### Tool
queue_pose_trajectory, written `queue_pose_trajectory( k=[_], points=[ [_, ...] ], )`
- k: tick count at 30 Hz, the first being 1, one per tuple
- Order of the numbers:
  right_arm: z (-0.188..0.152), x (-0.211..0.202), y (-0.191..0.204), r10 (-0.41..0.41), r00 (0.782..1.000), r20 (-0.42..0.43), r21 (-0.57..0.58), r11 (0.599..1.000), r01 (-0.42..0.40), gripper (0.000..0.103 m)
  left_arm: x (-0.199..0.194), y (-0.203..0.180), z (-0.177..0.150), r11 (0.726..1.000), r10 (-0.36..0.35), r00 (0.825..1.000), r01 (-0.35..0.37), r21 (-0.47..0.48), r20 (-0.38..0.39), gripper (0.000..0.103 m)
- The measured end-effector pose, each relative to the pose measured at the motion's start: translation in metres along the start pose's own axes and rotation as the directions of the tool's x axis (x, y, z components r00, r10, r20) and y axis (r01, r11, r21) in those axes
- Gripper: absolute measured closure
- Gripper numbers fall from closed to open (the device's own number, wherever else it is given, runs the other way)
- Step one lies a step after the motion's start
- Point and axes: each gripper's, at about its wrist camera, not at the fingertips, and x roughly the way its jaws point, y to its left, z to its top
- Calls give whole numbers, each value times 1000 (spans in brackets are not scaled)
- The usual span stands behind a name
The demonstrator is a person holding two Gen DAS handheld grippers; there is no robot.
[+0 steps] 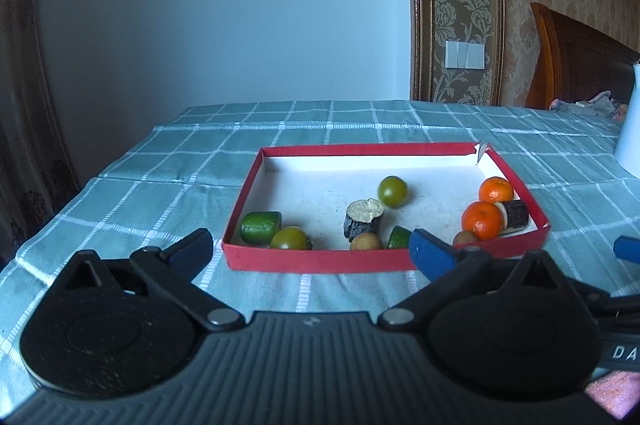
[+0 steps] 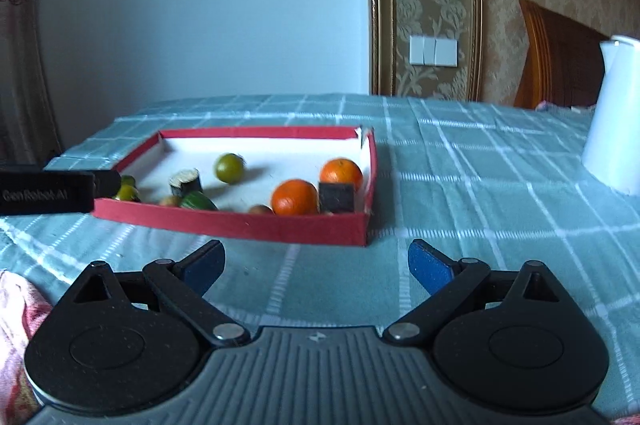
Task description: Organize fruits
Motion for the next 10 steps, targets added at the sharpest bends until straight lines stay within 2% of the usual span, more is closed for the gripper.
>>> queue_pose_trajectory(
  k=[10],
  points=[
    [7,-23,23,33,998,55,-37,999,-31,4,-15,23,-8,999,7,1000,-6,-43,7,0]
  ],
)
